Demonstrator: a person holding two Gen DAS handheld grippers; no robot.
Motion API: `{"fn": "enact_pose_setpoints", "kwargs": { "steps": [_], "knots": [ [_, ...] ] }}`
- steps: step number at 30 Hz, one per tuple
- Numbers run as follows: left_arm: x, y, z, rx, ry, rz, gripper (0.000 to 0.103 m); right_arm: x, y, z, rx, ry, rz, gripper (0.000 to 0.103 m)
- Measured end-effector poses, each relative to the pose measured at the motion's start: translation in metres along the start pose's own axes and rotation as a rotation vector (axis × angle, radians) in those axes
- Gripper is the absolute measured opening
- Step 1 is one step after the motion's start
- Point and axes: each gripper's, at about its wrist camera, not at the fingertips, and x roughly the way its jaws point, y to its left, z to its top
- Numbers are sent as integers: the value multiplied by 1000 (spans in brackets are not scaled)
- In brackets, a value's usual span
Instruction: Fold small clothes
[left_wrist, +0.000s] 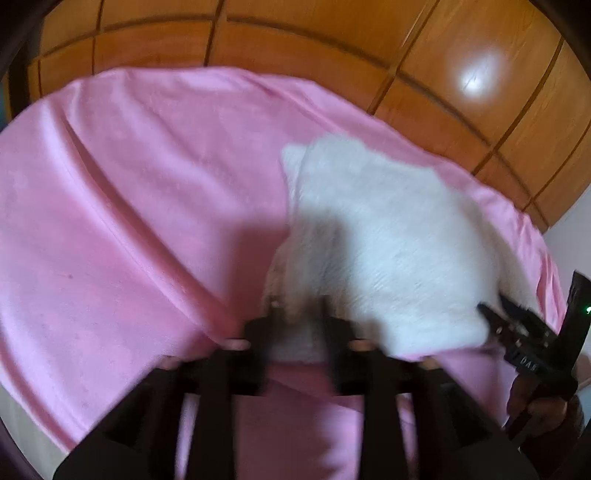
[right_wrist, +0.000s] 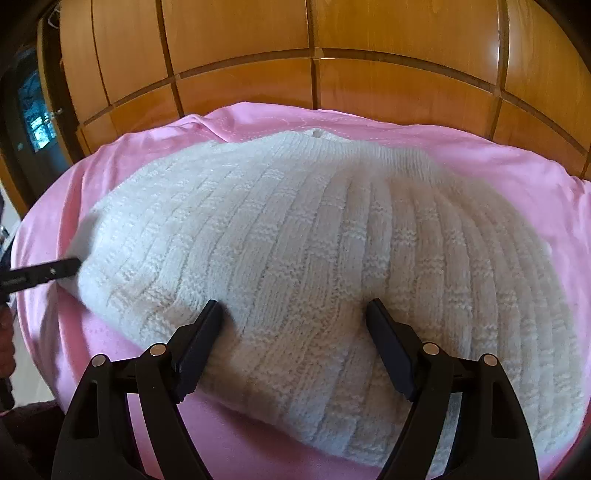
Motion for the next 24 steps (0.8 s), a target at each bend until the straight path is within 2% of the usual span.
{"fn": "enact_pose_setpoints", "kwargs": {
  "steps": [3, 6, 11, 14, 15, 16, 17, 18, 20, 22, 24],
  "knots": [
    [-19, -20, 7, 65, -69, -25, 39, -17, -12, 7, 58, 1, 43, 78],
    [-25, -46, 15, 141, -94, -85, 45, -48, -38, 10, 127, -63, 9, 78],
    [-2, -93, 14, 248, -42, -159, 45, -94, -109, -6, 293, -122, -151, 78],
    [16, -121, 7, 316, 10, -187, 45, -91, -146, -25, 398, -55, -192, 77],
    [25, -129, 3, 340, 47, -194, 45, -82, -151, -32, 411, -9, -195, 69],
    [36, -135, -4, 366, 97, -178, 46, -75, -151, -37, 409, 29, -201, 41],
    [45, -137, -9, 383, 126, -140, 46, -69, -151, -43, 397, 66, -207, 35],
    [55, -141, -19, 423, 140, -96, 46, -66, -148, -51, 361, 81, -243, 35],
    [55, -144, -32, 472, 103, -64, 47, -60, -146, -62, 296, 80, -296, 35],
    [48, -146, -29, 445, 99, -68, 46, -60, -150, -66, 316, 66, -281, 37],
    [39, -144, -24, 414, 88, -79, 46, -59, -153, -64, 332, 63, -275, 43]
  ]
}}
